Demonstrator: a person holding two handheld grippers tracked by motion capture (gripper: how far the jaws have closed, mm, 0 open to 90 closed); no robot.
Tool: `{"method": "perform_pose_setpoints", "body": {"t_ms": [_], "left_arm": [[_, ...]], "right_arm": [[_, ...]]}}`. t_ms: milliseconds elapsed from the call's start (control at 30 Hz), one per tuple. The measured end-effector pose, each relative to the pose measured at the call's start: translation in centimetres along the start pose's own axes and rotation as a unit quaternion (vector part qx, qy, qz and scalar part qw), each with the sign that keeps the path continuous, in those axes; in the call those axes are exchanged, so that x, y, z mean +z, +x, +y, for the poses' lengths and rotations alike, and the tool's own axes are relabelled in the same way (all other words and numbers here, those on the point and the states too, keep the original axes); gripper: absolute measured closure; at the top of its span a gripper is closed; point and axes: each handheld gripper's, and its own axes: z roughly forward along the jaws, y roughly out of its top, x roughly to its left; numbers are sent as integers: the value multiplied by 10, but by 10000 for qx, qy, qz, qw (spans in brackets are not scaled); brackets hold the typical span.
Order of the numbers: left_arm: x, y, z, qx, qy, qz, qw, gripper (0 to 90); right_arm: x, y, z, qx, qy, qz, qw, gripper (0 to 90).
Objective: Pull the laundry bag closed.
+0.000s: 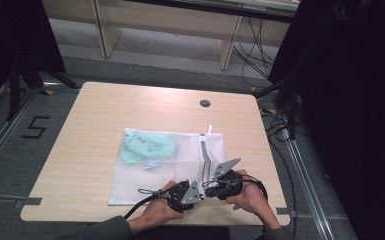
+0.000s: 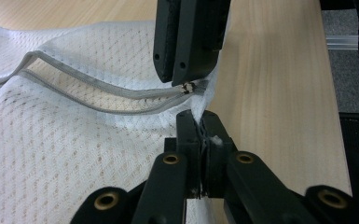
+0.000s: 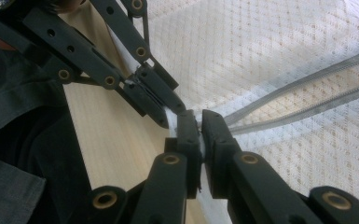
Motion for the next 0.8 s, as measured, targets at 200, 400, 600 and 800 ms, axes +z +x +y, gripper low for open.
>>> {"method": "perform_pose_setpoints", "body": {"t_ms": [200,400,600,800], "left_arm": [[1,-4,-1,7,127,-43,9999,884],[3,-6,-2,49,38,-82,9999,886],[2,-4,-1,134,58,-63,9999,887],[1,-3,-1,99,45,-110,9999,887]], "right_arm": [[5,-3,0,49,83,-1,10000,870],[10,-7,0,64,193,20,9998,870],[13,-11,-1,54,209,-8,9998,870],[16,-11,0,269,267,14,9993,870]]}}
